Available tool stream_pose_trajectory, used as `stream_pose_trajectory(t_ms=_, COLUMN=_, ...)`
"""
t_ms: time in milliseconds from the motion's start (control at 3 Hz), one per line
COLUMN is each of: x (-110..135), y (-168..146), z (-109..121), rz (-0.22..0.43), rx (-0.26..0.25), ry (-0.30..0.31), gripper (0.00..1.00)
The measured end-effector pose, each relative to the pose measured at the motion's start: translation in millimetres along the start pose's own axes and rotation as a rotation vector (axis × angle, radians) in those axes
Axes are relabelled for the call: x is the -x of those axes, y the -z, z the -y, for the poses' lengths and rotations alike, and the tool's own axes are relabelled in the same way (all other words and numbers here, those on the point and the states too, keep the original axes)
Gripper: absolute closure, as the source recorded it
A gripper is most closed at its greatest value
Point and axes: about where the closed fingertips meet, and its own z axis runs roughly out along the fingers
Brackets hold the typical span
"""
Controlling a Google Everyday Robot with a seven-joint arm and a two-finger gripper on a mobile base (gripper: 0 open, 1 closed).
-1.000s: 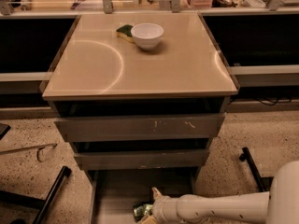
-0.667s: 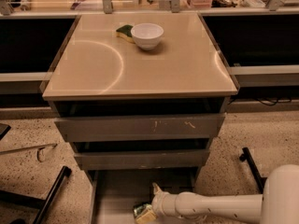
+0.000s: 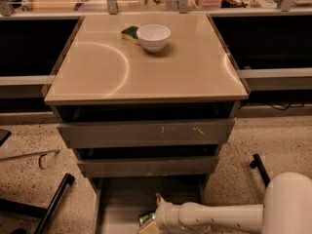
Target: Pick green can from bottom drawer and place on counter
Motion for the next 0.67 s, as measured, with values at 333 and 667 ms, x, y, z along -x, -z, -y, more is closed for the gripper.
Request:
stream_pose_trajectory(t_ms=333, x=-20, y=-23, z=-2, rz=0.003, rx=-0.02, ry=-0.015, gripper=0.0)
stream_pose_trajectory(t_ms=667, x=-34, y=-40, z=-2, rz=0.016, rx=-0.032, ry=-0.03, gripper=0.0)
